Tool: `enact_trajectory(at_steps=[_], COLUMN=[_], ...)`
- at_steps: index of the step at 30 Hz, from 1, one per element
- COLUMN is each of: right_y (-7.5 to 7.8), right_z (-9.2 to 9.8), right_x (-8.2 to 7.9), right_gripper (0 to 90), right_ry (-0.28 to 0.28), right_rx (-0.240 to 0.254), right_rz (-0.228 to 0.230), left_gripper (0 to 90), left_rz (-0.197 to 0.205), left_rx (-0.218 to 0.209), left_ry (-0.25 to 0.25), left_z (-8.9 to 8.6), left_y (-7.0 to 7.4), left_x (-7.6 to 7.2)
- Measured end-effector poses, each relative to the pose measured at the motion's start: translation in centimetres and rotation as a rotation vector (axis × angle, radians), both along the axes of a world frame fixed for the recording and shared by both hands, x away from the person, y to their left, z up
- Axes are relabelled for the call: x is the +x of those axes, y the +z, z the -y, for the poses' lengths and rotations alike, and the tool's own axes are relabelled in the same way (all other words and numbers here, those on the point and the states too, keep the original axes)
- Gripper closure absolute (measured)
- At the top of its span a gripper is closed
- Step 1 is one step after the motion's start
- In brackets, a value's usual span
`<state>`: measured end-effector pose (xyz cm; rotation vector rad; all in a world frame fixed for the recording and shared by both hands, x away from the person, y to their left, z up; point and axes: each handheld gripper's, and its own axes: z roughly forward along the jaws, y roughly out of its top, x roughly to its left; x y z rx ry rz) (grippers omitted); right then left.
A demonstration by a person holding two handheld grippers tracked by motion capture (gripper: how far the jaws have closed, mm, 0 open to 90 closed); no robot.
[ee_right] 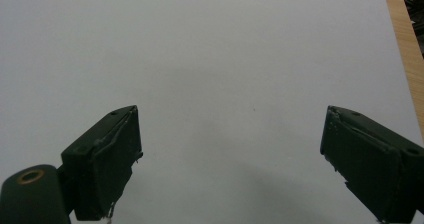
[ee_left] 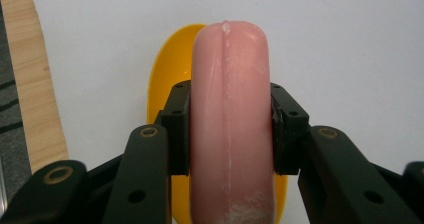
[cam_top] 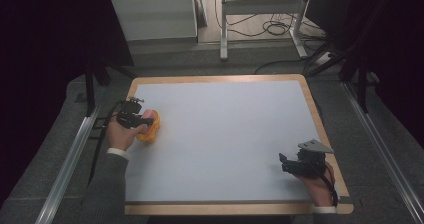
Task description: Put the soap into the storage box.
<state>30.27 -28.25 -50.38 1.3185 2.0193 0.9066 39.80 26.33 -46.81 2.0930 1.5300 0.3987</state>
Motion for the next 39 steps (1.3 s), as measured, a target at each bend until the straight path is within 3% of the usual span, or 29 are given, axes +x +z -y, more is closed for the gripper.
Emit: enact_trajectory(at_steps=[13,18,23,27,32,39], right_y=[0.0,0.0,0.1,0.1,0.1,0.1], right_z=[-0.1,-0.1,-0.1,-0.2,-0.1,-0.3], right_x=[0.0,0.0,-0.1,-0.1,-0.1,-0.1], right_gripper=[9.2,9.3,9.2,9.3,9.3,9.2], right_ry=[0.004,0.005,0.004,0.002,0.002,0.013], right_rx=[-0.002,-0.004,-0.004,-0.003,-0.004,-0.005], right_rz=[0.000,-0.001,0.001,0.000,0.002,0.005], left_gripper=[56.8,34.2,26.2,25.0,24.6,24.5], left_rz=[-0.038,0.037,0.114,0.156,0.174,0.202], left_rx=[0.007,0.016,-0.011,-0.046,-0.084,-0.082], left_ry=[-0.001,0.022,-0.007,-0.055,-0.115,-0.158], left_z=[0.1,0.0,0.0,0.3,0.7,1.7], left_y=[-1.2,0.3,1.7,2.1,2.3,1.3], left_x=[0.5,-0.5,-2.0,-3.4,-5.0,-7.3])
